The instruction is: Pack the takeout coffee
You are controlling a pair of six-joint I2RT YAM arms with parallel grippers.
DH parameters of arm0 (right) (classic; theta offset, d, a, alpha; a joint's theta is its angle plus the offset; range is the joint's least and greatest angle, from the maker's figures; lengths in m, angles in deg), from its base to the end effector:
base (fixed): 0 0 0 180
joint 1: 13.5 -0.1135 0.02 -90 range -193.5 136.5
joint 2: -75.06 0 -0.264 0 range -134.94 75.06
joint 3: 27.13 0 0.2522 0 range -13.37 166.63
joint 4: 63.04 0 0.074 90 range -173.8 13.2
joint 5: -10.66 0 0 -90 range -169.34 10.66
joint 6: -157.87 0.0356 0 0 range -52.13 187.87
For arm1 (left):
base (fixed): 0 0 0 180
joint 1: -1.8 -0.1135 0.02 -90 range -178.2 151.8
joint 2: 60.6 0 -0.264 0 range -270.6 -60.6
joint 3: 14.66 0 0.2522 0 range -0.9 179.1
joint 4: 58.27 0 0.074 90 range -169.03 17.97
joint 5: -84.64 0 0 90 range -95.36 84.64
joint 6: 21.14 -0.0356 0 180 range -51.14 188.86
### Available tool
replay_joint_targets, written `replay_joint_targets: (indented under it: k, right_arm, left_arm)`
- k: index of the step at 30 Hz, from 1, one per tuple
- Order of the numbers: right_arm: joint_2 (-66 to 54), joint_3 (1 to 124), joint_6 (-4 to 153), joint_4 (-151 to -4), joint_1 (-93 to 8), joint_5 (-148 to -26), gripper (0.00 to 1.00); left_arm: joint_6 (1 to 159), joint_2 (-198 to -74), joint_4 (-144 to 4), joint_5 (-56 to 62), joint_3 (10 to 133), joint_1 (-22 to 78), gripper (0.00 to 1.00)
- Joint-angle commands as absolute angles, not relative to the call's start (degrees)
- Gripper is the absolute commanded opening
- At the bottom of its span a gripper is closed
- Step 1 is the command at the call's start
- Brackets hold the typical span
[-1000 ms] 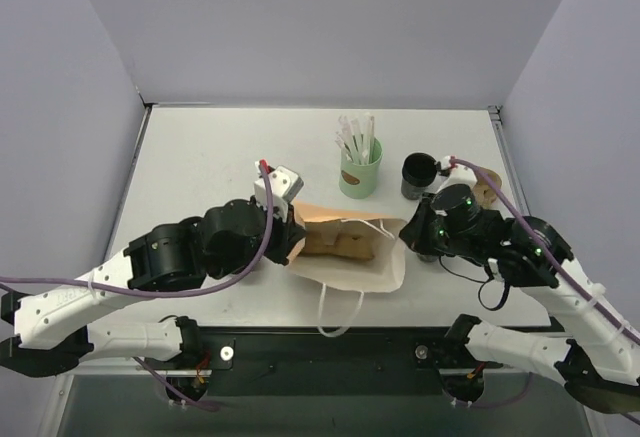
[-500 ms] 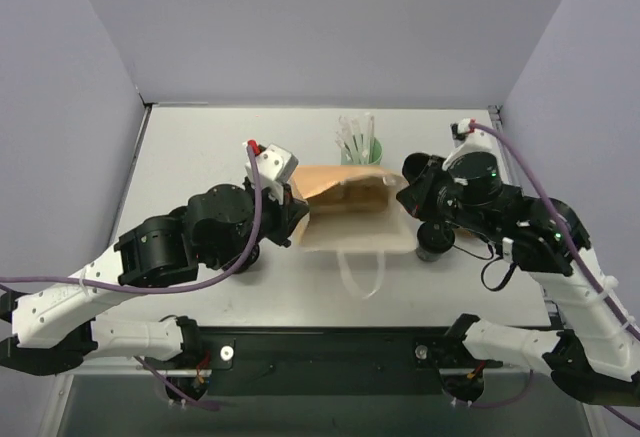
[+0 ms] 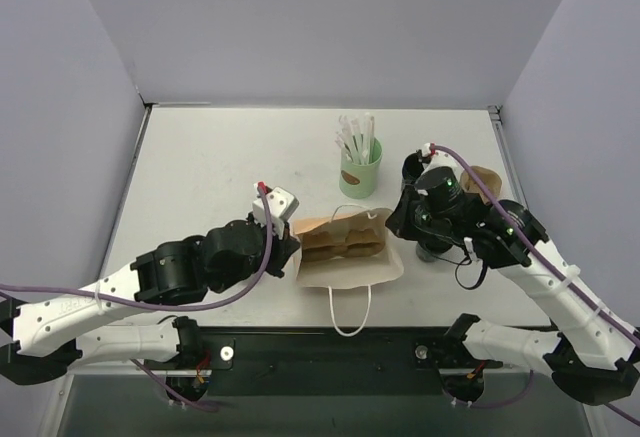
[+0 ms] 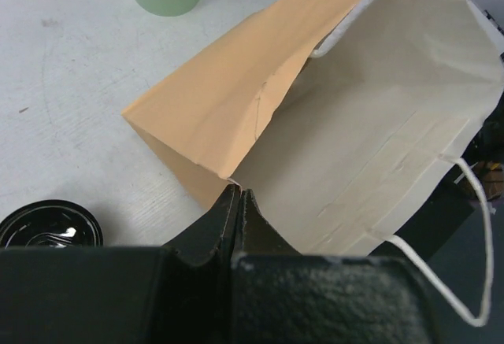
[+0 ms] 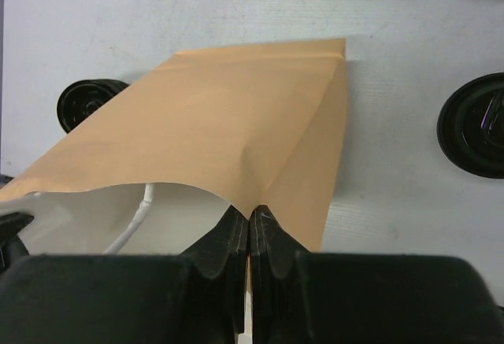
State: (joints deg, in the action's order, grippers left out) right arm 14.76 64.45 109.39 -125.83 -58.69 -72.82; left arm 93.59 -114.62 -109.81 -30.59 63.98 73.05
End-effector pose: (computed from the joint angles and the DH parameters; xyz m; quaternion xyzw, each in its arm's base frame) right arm 0.1424 0.1376 0.4166 -0.0001 0.8716 0.2988 0.3887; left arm 0.0751 -0.1740 0.3841 0.2235 0.8092 -0.2547 0.4799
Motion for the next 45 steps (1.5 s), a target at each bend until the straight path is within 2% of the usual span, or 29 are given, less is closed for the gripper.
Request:
replay_joint_targets:
  k: [1,7,13,18,19,20,21,23,25,26,27,28,29,33,41,43,44,45]
  right_arm:
    - [19.3,63.1,103.0,-118.9,-60.9,-74.1,0.00]
    - [21.8,67.1,89.1,-107.0,-61.1,-71.4,0.00]
    - [25.0,61.5,90.6,-105.6,-61.8,-71.4,0.00]
    - [24.2,62.6,94.3,-109.2,-60.9,-67.9,0.00]
    - [22.6,66.2,95.6,-111.3,-59.7,-68.1,0.00]
    - [17.3,78.5,96.6,-116.9,-58.1,-69.0,0.00]
    - [13.7,88.4,98.4,-120.2,-56.7,-70.8,0.00]
    - [5.6,103.0,99.3,-128.3,-56.6,-74.0,0.00]
    - [7.7,90.1,101.9,-127.4,-59.5,-71.0,0.00]
    - [13.3,71.1,102.7,-119.8,-59.6,-73.0,0.00]
    - [16.0,66.1,104.2,-116.7,-59.0,-74.8,0.00]
    - [18.0,63.3,106.3,-115.1,-58.4,-76.0,0.00]
    - [20.0,62.6,105.8,-113.3,-58.4,-76.5,0.00]
    - [17.1,69.2,101.0,-116.3,-58.2,-76.5,0.00]
    - [18.7,71.1,99.3,-115.4,-58.2,-75.1,0.00]
    - [17.4,76.7,97.4,-116.7,-57.7,-74.3,0.00]
    - [13.4,89.9,96.2,-118.0,-57.6,-74.7,0.00]
    - [10.8,96.7,94.2,-120.4,-57.8,-75.1,0.00]
  left_arm:
    - [88.8,-110.1,-100.3,-29.2,62.6,74.1,0.00]
    - [70.5,-113.1,-97.9,-34.6,69.5,74.3,0.00]
    - [74.7,-112.5,-97.1,-32.3,66.9,74.4,0.00]
    - [75.8,-112.5,-97.7,-33.9,66.9,74.4,0.00]
    - [74.7,-114.5,-98.1,-33.8,70.1,74.3,0.00]
    - [73.1,-116.4,-99.2,-33.9,75.2,74.1,0.00]
    - [71.3,-119.2,-104.3,-34.6,91.6,73.9,0.00]
    - [73.7,-128.1,-113.4,-34.5,104.3,72.5,0.00]
    - [79.7,-125.4,-115.9,-27.8,92.2,66.6,0.00]
    - [81.6,-122.2,-112.2,-22.8,83.9,66.2,0.00]
    - [84.1,-118.6,-101.9,-21.9,77.6,66.7,0.00]
    - [85.0,-112.1,-97.8,-22.4,68.8,66.8,0.00]
    - [85.2,-110.2,-95.2,-23.0,67.0,66.8,0.00]
    - [82.1,-112.2,-99.5,-24.5,70.0,66.0,0.00]
    - [81.3,-112.4,-96.4,-22.2,66.6,66.7,0.00]
    - [74.6,-114.9,-96.5,-22.2,72.7,66.7,0.00]
    - [71.6,-117.3,-98.1,-22.8,78.8,66.7,0.00]
    - [69.2,-120.2,-104.2,-23.1,94.1,66.7,0.00]
